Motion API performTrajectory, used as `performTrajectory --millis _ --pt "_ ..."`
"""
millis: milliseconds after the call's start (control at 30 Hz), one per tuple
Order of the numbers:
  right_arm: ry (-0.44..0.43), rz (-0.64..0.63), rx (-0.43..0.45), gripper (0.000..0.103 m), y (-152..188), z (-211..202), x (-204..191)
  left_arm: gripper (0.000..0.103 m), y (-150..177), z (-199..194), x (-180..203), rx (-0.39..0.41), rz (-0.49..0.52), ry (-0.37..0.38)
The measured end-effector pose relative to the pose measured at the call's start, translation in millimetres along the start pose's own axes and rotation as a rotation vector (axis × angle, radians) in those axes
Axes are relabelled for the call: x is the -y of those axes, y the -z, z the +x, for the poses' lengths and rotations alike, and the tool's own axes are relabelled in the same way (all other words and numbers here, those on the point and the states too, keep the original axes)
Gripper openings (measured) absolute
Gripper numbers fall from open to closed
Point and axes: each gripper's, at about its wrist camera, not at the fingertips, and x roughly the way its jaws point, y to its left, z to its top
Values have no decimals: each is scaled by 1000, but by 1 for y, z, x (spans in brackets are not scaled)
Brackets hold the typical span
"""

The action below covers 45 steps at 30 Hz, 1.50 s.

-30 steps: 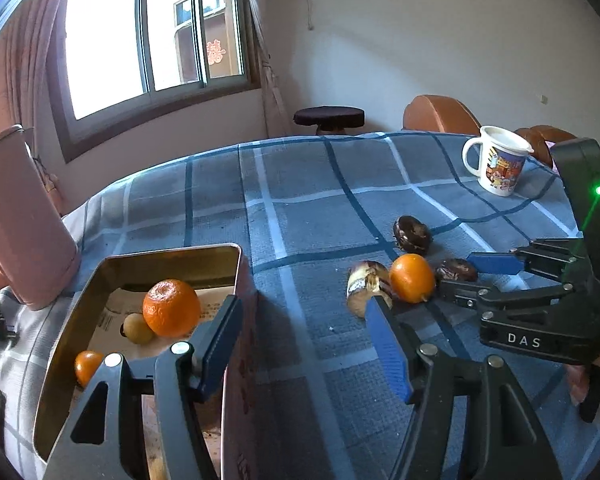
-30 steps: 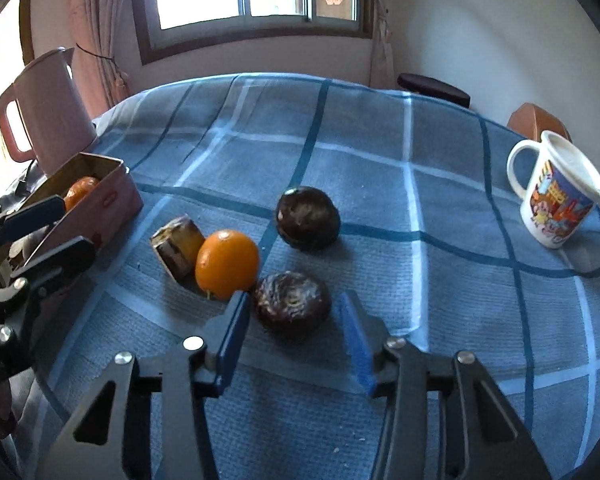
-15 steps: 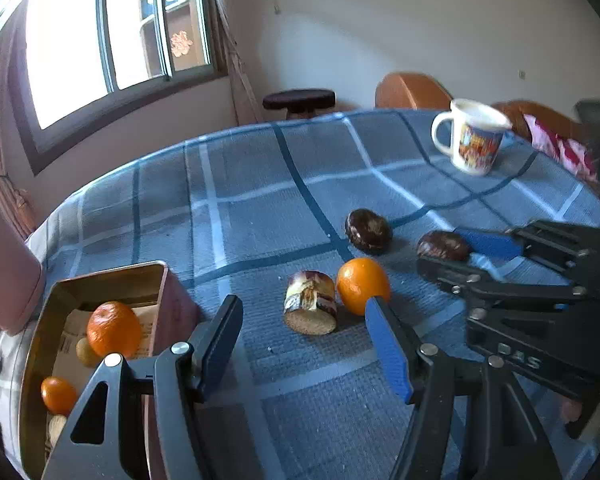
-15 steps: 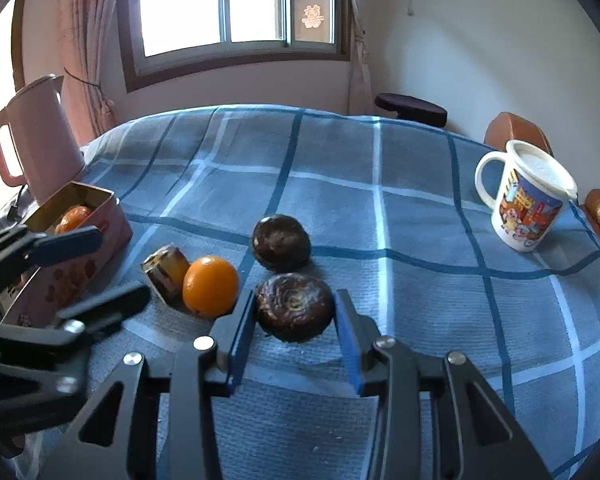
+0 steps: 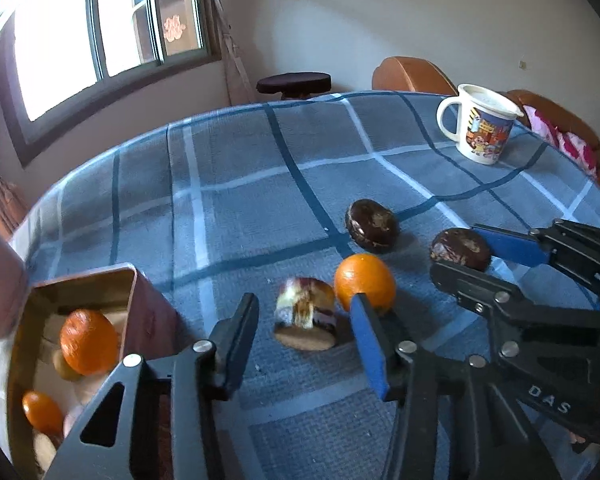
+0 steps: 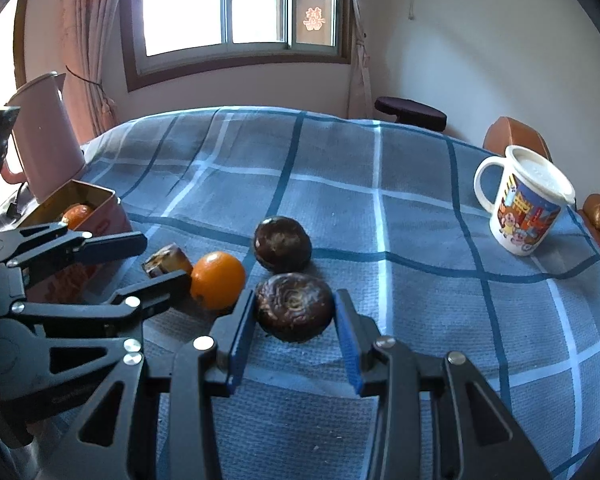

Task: Organize fruits
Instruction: 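Grasp the bread roll with the left tool while right tool grasps a dark brown chestnut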

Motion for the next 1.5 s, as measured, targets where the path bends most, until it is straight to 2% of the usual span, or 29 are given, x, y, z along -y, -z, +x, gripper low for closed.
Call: performTrajectory --millis 100,200,300,367,467,967,1500 --pt "4 1 7 42 0 0 0 45 4 3 -8 -18 -30 -3" --pt "6 -2 8 42 0 0 1 45 5 3 -6 -21 -10 -26" --pt "10 -10 4 42 1 1 -1 45 2 8 -2 -34 -4 -11" --pt "13 -18 0 42 1 2 -3 35 0 13 -2 -49 -5 2" --pt "12 -25 8 42 1 0 -3 35 1 11 -3 -45 -13 21" --pt "-5 -32 99 42 2 -19 -5 35 6 -13 -10 63 -55 35" --pt "-30 -39 159 42 4 -30 -7 35 10 -29 -10 145 -58 5"
